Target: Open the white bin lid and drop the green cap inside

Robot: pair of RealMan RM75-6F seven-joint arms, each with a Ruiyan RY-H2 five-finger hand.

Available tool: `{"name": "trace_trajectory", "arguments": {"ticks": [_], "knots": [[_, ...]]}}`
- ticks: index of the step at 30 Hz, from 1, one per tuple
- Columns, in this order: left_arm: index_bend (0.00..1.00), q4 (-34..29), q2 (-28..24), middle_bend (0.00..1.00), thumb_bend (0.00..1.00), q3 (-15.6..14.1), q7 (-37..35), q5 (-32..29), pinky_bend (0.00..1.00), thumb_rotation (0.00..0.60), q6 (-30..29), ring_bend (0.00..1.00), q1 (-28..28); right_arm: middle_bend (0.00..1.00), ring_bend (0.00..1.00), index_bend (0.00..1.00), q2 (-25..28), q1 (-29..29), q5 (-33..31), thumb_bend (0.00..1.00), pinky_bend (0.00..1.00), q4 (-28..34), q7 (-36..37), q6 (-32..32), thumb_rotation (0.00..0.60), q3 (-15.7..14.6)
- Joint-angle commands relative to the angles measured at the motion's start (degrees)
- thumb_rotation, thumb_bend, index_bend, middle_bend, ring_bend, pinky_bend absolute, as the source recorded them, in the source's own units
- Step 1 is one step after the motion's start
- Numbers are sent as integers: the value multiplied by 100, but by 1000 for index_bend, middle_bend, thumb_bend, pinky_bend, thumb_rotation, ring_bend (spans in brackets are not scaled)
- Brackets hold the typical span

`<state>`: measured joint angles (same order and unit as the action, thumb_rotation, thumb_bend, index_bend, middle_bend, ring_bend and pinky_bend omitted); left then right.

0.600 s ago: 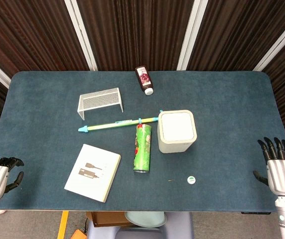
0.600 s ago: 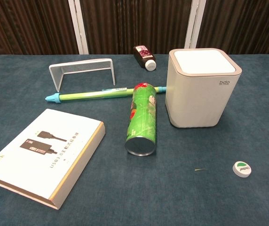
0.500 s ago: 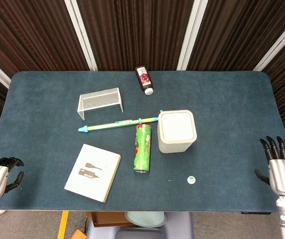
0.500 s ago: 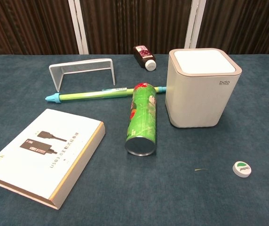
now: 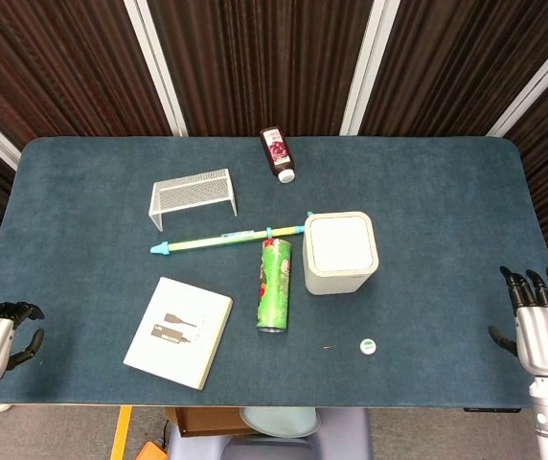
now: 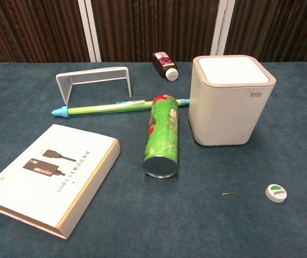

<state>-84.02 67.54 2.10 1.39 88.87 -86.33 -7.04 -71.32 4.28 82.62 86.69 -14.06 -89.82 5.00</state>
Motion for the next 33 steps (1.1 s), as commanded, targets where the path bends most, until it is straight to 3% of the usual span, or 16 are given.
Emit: {"name": "trace_trajectory", "arguments": {"ticks": [1,4,7,8,12,17,22,33], "knots": [[493,-38,-4,486,379,-41,136,112,601,600,-69,420,10,480,441,241,129,-18,-21,218,292,172,110,108,600,-32],[501,-45,-8,494,379,-52,138,142,604,600,-83,423,11,572,574,243,177,-19,-11,305,427,230,149,140,600,-43],[509,-45,-23,505,379,-44,-25,191,610,600,-120,432,-1,733,814,260,278,-3,-32,525,696,386,253,304,600,-94],[511,-14,-36,506,379,-10,-125,133,611,600,-155,435,20,766,849,265,477,118,84,583,735,675,348,666,600,-236],[511,-45,-86,508,379,-11,-130,126,610,600,-213,435,60,792,871,277,1483,618,572,617,753,1390,228,1454,600,-375],[510,-56,-99,508,380,-11,-104,155,610,600,-247,435,67,803,881,291,2088,1106,676,617,767,1841,641,2086,600,-255],[510,-56,-103,509,380,34,-63,12,611,600,-191,435,75,811,889,313,2198,1499,638,617,776,1885,797,2499,600,-84],[511,-38,-116,509,380,89,-12,-129,610,600,-151,435,89,830,902,384,1935,2393,-455,633,785,1892,420,3677,600,334]]}}
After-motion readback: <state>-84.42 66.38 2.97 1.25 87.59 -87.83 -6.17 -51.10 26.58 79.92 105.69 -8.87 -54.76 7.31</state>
